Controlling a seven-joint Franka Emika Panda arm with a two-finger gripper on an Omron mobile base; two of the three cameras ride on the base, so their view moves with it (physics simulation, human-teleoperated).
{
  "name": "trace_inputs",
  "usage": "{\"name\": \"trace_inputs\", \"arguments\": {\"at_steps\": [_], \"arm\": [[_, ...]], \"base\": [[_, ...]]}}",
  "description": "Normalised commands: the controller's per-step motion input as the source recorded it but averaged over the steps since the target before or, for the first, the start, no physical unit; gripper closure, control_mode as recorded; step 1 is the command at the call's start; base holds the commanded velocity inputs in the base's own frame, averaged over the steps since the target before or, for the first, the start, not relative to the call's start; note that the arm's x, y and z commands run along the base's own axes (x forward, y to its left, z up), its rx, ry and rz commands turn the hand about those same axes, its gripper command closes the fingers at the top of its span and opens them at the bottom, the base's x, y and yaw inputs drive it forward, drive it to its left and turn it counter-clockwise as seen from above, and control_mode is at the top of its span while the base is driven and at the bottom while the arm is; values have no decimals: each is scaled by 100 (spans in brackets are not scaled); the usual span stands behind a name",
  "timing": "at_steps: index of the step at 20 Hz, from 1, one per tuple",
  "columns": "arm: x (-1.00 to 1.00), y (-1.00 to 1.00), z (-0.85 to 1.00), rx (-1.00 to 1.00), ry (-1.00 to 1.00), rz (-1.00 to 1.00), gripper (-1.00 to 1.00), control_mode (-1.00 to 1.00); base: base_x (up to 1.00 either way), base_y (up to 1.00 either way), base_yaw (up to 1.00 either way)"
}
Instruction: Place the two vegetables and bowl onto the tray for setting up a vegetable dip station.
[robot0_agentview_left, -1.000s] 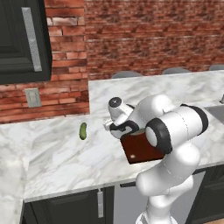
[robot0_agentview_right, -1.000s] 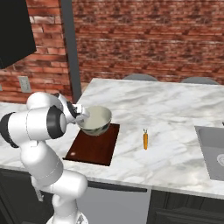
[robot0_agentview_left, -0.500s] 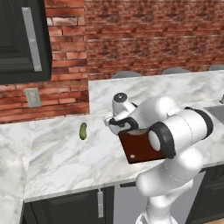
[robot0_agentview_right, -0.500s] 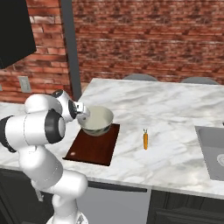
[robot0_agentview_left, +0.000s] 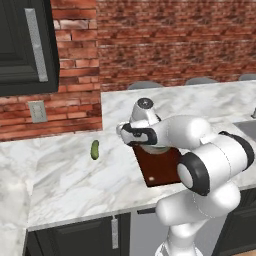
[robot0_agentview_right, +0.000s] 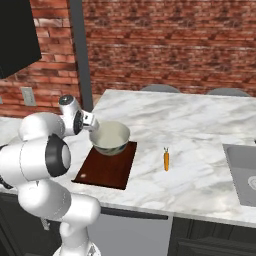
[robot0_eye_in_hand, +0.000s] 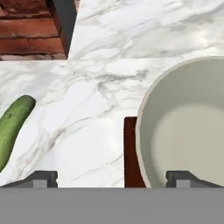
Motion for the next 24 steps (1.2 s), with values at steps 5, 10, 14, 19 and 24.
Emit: {"name": "trace_inputs", "arguments": {"at_steps": [5,10,14,19,24], "arm": [[-1,67,0,3,-5,-13,-100,-100],[0,67,0,1,-8,-18,-100,-100],[0,60,-11,0,2,-15,-100,-100],[0,59,-25,1,8,-7,-100,-100],[9,61,-21,1,5,1,-100,-100]], "base": [[0,0,0],[0,0,0],[0,0,0],[0,0,0],[0,0,0]]}}
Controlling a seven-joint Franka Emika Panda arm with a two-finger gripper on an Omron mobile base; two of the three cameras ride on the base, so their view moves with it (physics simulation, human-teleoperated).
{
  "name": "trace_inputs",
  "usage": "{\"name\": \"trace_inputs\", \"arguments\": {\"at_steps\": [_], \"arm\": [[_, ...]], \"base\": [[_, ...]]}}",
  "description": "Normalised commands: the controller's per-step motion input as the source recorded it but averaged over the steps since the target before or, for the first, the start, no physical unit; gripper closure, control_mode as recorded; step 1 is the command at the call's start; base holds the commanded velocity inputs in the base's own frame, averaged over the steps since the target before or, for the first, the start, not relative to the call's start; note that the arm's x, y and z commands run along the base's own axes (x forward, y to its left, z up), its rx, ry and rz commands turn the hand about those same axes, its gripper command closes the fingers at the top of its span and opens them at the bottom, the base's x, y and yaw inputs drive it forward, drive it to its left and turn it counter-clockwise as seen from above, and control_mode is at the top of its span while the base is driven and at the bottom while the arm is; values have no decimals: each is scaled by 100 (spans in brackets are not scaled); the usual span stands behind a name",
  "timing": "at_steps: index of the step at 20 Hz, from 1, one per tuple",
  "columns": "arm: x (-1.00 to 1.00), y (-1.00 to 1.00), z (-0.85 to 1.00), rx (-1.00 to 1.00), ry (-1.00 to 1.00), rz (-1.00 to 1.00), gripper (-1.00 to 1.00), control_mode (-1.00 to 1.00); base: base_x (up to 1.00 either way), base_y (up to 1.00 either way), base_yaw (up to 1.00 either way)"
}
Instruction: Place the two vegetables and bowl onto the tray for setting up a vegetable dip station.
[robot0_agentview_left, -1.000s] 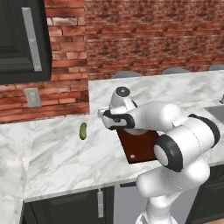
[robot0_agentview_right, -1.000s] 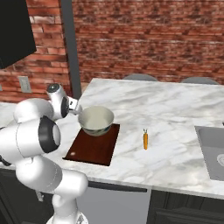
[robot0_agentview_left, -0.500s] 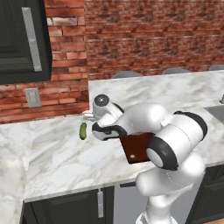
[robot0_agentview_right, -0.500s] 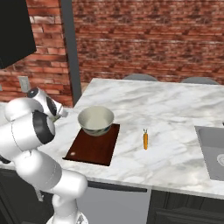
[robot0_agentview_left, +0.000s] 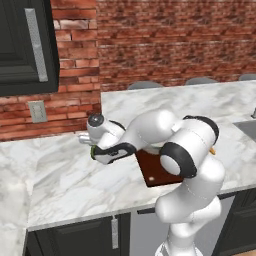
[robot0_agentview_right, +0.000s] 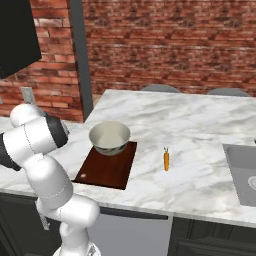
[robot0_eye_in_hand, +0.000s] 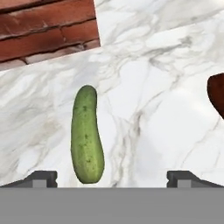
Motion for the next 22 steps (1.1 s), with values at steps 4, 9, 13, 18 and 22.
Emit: {"name": "trace_inputs", "arguments": {"at_steps": [4,9,13,18,22], "arm": [[27,14,-20,0,5,1,-100,-100],[36,0,-31,-1,11,6,-100,-100],[27,6,-23,0,4,6,-100,-100],[14,7,-27,0,1,3,-100,-100],[1,-3,-36,0,3,0,-100,-100]], "base": [[0,0,0],[0,0,0],[0,0,0],[0,0,0],[0,0,0]]}}
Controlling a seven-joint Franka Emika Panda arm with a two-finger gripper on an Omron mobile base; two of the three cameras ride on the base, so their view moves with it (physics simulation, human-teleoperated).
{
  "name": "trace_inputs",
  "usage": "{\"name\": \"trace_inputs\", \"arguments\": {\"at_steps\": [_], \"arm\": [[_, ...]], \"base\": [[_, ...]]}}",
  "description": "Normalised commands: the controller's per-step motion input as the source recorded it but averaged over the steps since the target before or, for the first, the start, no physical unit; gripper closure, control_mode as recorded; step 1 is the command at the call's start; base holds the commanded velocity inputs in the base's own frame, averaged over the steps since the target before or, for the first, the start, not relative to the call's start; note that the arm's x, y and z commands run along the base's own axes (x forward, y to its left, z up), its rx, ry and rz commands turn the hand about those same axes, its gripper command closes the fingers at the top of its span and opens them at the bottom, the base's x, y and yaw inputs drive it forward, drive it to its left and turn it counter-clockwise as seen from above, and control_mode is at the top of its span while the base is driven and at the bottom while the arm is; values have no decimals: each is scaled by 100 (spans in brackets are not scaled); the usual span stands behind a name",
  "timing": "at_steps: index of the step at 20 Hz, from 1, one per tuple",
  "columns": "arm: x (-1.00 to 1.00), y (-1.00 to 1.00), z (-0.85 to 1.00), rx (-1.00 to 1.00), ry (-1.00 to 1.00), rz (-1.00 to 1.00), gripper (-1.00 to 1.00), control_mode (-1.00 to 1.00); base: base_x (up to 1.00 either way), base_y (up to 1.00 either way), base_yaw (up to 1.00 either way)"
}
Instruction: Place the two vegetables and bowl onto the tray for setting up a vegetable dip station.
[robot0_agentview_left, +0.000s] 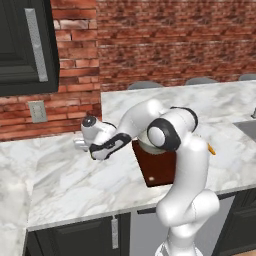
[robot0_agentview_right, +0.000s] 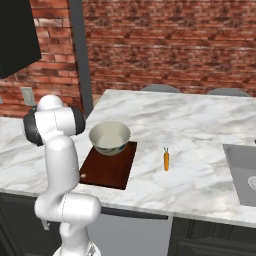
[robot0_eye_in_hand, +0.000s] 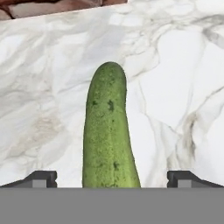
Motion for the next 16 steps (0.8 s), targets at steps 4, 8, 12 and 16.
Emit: {"name": "trace_inputs", "arguments": {"at_steps": [4,8,12,16], "arm": [[0,-10,-33,0,2,-1,-100,-100],[3,0,-25,2,0,0,-100,-100],[1,0,-12,1,0,0,100,-100],[0,0,0,0,0,0,100,-100]], "base": [[0,0,0],[0,0,0],[0,0,0],[0,0,0]]}}
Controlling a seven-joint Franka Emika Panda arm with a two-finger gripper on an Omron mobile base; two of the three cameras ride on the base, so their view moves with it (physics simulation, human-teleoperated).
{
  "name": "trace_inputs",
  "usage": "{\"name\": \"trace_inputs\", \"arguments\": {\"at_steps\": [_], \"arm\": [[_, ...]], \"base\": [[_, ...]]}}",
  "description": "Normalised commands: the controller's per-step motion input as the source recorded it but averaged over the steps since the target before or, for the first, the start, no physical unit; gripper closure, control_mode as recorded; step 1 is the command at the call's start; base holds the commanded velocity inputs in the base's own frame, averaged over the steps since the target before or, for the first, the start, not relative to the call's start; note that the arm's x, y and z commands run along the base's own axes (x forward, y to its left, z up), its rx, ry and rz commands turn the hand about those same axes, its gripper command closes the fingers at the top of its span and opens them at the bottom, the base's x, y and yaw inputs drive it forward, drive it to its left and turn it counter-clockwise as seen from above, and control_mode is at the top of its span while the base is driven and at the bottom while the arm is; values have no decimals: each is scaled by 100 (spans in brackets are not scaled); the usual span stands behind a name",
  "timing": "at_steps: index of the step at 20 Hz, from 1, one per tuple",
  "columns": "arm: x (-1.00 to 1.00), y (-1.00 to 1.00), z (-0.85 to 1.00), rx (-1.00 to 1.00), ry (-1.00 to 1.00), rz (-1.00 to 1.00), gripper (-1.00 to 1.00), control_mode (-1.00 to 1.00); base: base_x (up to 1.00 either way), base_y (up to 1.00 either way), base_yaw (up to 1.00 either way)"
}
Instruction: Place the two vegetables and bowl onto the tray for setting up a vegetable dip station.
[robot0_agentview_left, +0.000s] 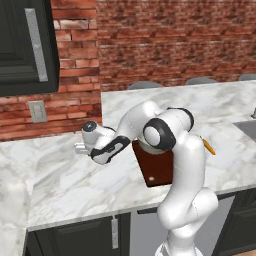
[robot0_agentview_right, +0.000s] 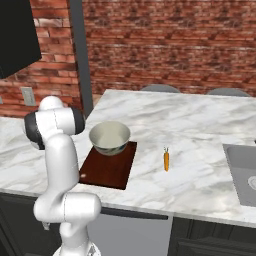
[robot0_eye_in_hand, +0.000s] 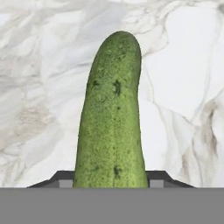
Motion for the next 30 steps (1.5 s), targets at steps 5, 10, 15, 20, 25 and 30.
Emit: {"name": "trace_inputs", "arguments": {"at_steps": [5,10,15,20,25,30], "arm": [[-8,0,2,0,0,-10,100,-100],[-23,-11,5,-2,0,-29,100,-100],[-32,-24,13,-2,0,-26,100,-100],[-21,-19,30,-2,0,-29,100,-100],[-6,-21,34,-7,7,-29,100,-100],[-12,-32,13,-7,11,-25,100,-100]], "base": [[0,0,0],[0,0,0],[0,0,0],[0,0,0],[0,0,0],[0,0,0]]}}
